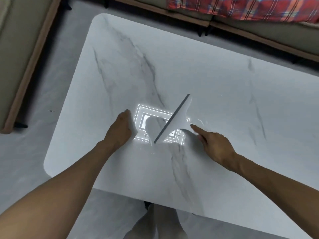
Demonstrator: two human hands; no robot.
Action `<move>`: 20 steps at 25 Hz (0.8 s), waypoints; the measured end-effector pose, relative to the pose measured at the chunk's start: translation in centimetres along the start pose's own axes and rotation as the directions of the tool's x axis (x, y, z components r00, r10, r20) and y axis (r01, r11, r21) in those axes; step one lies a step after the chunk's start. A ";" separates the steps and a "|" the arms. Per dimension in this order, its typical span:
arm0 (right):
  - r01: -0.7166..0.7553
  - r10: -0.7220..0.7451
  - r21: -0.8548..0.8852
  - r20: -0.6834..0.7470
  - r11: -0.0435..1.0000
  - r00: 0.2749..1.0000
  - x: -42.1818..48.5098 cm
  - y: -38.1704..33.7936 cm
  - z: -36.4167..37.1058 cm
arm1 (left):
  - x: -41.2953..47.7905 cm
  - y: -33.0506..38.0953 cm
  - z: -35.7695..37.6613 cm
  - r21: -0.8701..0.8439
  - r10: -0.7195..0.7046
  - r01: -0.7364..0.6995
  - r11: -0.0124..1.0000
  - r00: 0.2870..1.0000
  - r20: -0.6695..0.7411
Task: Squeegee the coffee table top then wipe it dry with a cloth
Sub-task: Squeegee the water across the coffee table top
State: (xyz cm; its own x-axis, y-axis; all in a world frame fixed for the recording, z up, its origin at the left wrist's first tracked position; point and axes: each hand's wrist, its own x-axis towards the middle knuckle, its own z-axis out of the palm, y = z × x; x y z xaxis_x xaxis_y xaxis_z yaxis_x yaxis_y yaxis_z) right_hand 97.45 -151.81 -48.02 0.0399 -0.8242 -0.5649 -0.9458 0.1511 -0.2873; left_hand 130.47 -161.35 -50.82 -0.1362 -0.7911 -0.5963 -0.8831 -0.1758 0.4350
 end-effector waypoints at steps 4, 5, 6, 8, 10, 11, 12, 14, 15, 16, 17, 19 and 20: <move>-0.124 0.123 -0.098 -0.020 0.987 0.992 -6.0 3.5 -0.8 | -5.9 -1.8 1.1 -0.069 0.015 -0.017 0.997 0.999 -0.032; -0.155 0.154 -0.117 -0.021 0.981 0.988 -6.8 3.7 -1.4 | -6.9 -2.1 1.2 -0.071 -0.018 0.017 0.997 1.000 -0.020; -0.170 0.168 -0.123 -0.024 0.978 0.985 -7.3 3.3 -2.0 | -8.0 -2.7 1.2 -0.065 -0.051 0.050 0.997 0.998 -0.019; -0.145 0.142 -0.105 -0.036 0.984 0.989 -7.2 0.8 -2.8 | -10.2 -4.6 1.2 -0.107 -0.100 0.093 0.990 0.993 -0.062; -0.035 0.033 -0.065 -0.041 0.997 0.999 -5.6 -3.7 -2.1 | -11.5 -6.5 1.3 -0.243 -0.200 0.165 0.956 0.972 -0.123; 0.046 -0.048 -0.059 -0.029 0.997 0.998 -4.7 -6.5 -1.1 | -12.0 -7.4 1.3 -0.318 -0.269 0.212 0.924 0.952 -0.147; 0.142 -0.143 -0.068 -0.003 0.987 0.990 -3.8 -9.4 0.4 | -12.4 -8.4 1.4 -0.392 -0.337 0.250 0.886 0.925 -0.173; 0.343 -0.336 -0.098 0.082 0.934 0.938 -2.8 -15.0 3.9 | -12.9 -9.8 1.5 -0.501 -0.439 0.293 0.815 0.876 -0.202; 0.428 -0.414 -0.102 0.130 0.898 0.901 -2.7 -17.3 5.9 | -13.1 -10.5 1.6 -0.507 -0.463 0.313 0.803 0.864 -0.200; 0.489 -0.467 -0.106 0.178 0.866 0.866 -2.8 -19.2 7.8 | -13.3 -10.9 1.8 -0.491 -0.476 0.337 0.803 0.859 -0.188; 0.524 -0.493 -0.109 0.222 0.845 0.841 -2.9 -20.4 9.3 | -13.3 -11.2 2.2 -0.464 -0.483 0.364 0.808 0.859 -0.167; 0.545 -0.505 -0.119 0.256 0.830 0.825 -2.8 -20.7 11.1 | -13.4 -11.3 3.2 -0.379 -0.483 0.410 0.830 0.868 -0.118; 0.537 -0.498 -0.130 0.243 0.833 0.832 -2.7 -19.9 11.2 | -13.5 -11.0 3.9 -0.334 -0.459 0.406 0.851 0.883 -0.098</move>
State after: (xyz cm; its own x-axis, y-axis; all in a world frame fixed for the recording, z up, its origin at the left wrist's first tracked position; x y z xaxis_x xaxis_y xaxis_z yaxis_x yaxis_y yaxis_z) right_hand 119.80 -146.43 -49.45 0.5828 -0.6289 -0.5147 -0.8088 -0.3879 -0.4420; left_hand 140.28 -146.45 -50.25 0.3293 -0.6752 -0.6600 -0.6567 -0.6660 0.3537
